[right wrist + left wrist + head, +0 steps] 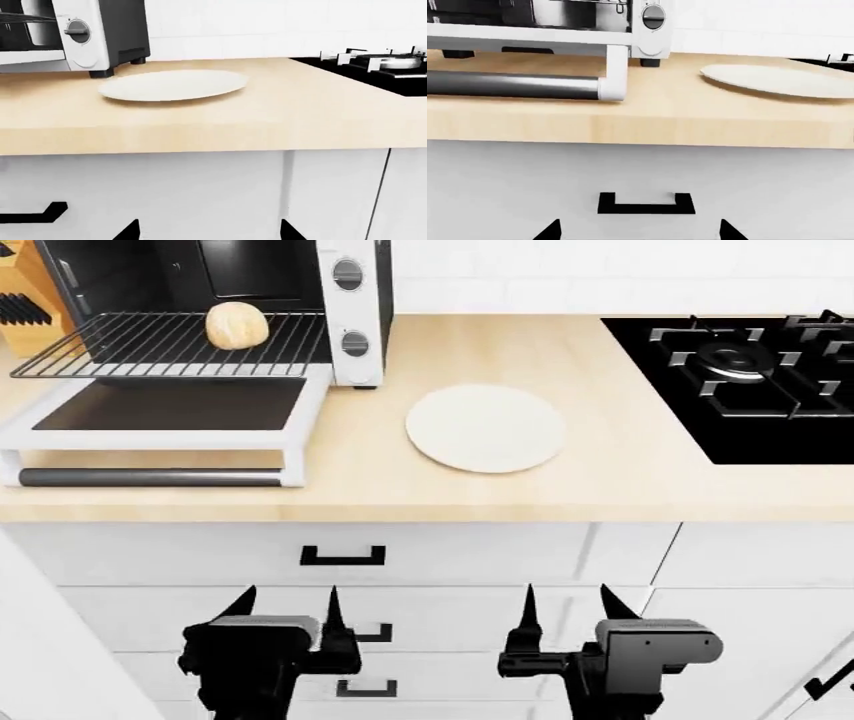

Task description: Pick the bread from the rack and place it on the plate on the counter.

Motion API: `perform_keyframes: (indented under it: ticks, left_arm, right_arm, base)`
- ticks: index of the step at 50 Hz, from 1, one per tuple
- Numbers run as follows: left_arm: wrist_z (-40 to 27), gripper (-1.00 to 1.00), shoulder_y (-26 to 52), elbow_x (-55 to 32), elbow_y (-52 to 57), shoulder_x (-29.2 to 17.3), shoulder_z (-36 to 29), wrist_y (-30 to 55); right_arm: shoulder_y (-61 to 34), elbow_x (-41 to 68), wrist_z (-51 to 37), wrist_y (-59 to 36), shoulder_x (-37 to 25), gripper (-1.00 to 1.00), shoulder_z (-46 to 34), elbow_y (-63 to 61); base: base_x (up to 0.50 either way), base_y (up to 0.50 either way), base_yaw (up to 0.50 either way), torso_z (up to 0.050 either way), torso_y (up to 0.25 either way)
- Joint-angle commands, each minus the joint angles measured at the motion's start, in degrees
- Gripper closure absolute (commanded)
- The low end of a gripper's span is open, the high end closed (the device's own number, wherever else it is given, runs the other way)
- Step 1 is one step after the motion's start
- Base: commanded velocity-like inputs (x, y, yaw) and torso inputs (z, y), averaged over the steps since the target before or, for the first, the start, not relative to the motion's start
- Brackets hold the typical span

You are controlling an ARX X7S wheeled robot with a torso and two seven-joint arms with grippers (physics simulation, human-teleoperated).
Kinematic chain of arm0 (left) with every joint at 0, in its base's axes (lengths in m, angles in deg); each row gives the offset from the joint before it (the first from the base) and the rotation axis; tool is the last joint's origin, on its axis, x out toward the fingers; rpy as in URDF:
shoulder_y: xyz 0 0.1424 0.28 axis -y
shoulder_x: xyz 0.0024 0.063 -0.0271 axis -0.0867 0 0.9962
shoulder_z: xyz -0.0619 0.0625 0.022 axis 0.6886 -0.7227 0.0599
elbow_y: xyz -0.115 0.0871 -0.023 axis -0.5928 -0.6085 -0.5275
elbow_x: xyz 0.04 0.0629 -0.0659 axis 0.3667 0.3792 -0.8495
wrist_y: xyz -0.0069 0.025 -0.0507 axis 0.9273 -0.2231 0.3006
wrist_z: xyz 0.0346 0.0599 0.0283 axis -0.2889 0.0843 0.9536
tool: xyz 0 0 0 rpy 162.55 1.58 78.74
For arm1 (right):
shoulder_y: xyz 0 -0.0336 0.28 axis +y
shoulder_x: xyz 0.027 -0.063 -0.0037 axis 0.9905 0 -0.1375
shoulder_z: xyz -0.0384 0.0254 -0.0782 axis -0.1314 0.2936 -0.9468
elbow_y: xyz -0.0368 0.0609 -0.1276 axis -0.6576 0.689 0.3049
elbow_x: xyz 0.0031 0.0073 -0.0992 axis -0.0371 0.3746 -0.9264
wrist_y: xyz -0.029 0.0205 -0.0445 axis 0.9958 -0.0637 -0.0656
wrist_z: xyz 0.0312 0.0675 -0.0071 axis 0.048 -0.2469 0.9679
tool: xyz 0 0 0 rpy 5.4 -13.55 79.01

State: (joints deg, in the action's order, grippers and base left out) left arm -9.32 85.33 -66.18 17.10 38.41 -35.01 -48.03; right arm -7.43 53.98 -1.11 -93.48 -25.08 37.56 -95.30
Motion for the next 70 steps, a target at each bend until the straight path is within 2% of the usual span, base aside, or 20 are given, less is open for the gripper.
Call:
perform_keyframes:
  ticks: [1,3,4,5,7,9,12,13,16,18,22,26,29,33,39,42,44,47,59,70]
  left_arm:
    - [-6.3,-1.0,18.1,-21.9,35.8,-2.1,12.2,52.7]
    - [-9.2,-1.0,28.8,-28.4,39.0,0.6,20.0,69.9]
    - [-17.8,-1.0,32.7,-37.0,34.5,-2.7,22.7,75.9]
    - [-26.4,-1.0,36.5,-45.6,29.6,-6.8,22.3,75.8]
    - [-43.5,-1.0,40.7,-62.8,23.6,-10.9,18.8,74.9]
    - [-60.7,-1.0,46.5,-80.0,19.3,-17.3,10.5,72.0]
    - [-70.3,-1.0,52.9,-103.5,15.2,-22.4,5.3,67.3]
    - [-70.5,-1.0,59.8,-107.1,11.7,-24.2,1.8,67.6]
    - [-71.4,-1.0,71.6,-108.8,2.1,-25.1,-5.0,68.3]
    - [-69.3,-1.0,77.7,-106.2,-4.5,-24.5,-6.4,70.0]
    - [-70.6,-1.0,89.3,-109.8,-14.1,-25.2,-12.6,70.6]
    - [-70.2,-1.0,96.2,-111.8,-20.6,-25.3,-16.7,71.7]
    - [-66.4,-1.0,102.3,-108.3,-26.2,-24.4,-18.1,74.5]
    - [-68.4,-1.0,108.6,-116.6,-30.6,-26.6,-25.1,73.8]
    - [-72.1,-1.0,117.9,-127.9,-34.6,-29.0,-35.4,72.9]
    - [-73.0,-1.0,120.3,-131.2,-34.8,-29.7,-38.1,71.7]
    - [-73.4,-1.0,121.7,-133.0,-34.2,-30.2,-39.2,71.3]
    - [-72.8,-1.0,121.9,-132.5,-33.8,-30.8,-38.7,71.2]
    - [-71.2,-1.0,122.8,-130.3,-34.2,-31.7,-39.1,71.8]
    - [-71.2,-1.0,125.1,-131.9,-34.8,-31.9,-42.4,71.2]
  right_arm:
    - [-11.9,14.9,-4.7,-43.6,-6.2,-1.0,4.8,-32.6]
    - [-19.1,21.0,-6.2,-56.5,-5.8,-1.0,9.2,-38.1]
    - [-24.1,24.1,-7.4,-64.1,-4.9,-1.0,12.2,-40.5]
    - [-28.5,26.9,-8.2,-71.2,-3.4,-1.0,15.7,-42.2]
    - [-33.8,31.8,-11.1,-78.7,-2.8,-1.0,19.0,-42.4]
    - [-40.0,49.0,-28.3,-78.7,-9.3,-1.0,20.5,-34.6]
    - [-47.7,74.7,-51.8,-78.2,-14.0,-1.0,18.3,-27.4]
    - [-52.3,83.3,-55.7,-77.5,-15.4,-1.0,16.0,-21.2]
    - [-60.0,82.2,-56.2,-77.0,-16.4,-1.0,11.5,-12.8]
    - [-64.5,81.8,-55.6,-77.1,-16.9,-1.0,9.3,-8.9]
    - [-73.9,84.4,-55.4,-78.0,-18.7,-1.0,3.1,-2.1]
    - [-79.7,82.9,-53.0,-77.3,-19.9,-1.0,-0.4,2.1]
    - [-84.2,82.1,-49.8,-77.8,-20.8,-1.0,-3.9,6.9]
    - [-88.4,79.0,-46.0,-77.7,-23.1,-1.0,-8.7,8.3]
    - [-94.4,85.0,-49.7,-78.3,-26.2,-1.0,-13.0,15.1]
    - [-97.2,80.4,-46.7,-77.1,-28.3,-1.0,-16.0,18.4]
    - [-99.1,71.0,-41.0,-73.8,-30.9,-1.0,-20.1,21.3]
    - [-99.5,64.2,-36.7,-70.5,-34.2,-1.0,-23.6,24.8]
    - [-99.9,63.0,-37.3,-69.2,-37.7,-1.0,-23.0,26.4]
    - [-99.7,62.7,-36.7,-68.3,-37.7,-1.0,-23.7,26.3]
  base:
    - [0.0,0.0,0.0,0.0,0.0]
    - [0.0,0.0,0.0,0.0,0.0]
    - [0.0,0.0,0.0,0.0,0.0]
    - [0.0,0.0,0.0,0.0,0.0]
    - [0.0,0.0,0.0,0.0,0.0]
    - [0.0,0.0,0.0,0.0,0.0]
    - [0.0,0.0,0.0,0.0,0.0]
    - [0.0,0.0,0.0,0.0,0.0]
    - [0.0,0.0,0.0,0.0,0.0]
    - [0.0,0.0,0.0,0.0,0.0]
    - [0.0,0.0,0.0,0.0,0.0]
    - [0.0,0.0,0.0,0.0,0.0]
    - [0.0,0.0,0.0,0.0,0.0]
    - [0.0,0.0,0.0,0.0,0.0]
    - [0.0,0.0,0.0,0.0,0.0]
    - [0.0,0.0,0.0,0.0,0.0]
    - [0.0,0.0,0.0,0.0,0.0]
    - [0.0,0.0,0.0,0.0,0.0]
    - [0.0,0.0,0.0,0.0,0.0]
    - [0.0,0.0,0.0,0.0,0.0]
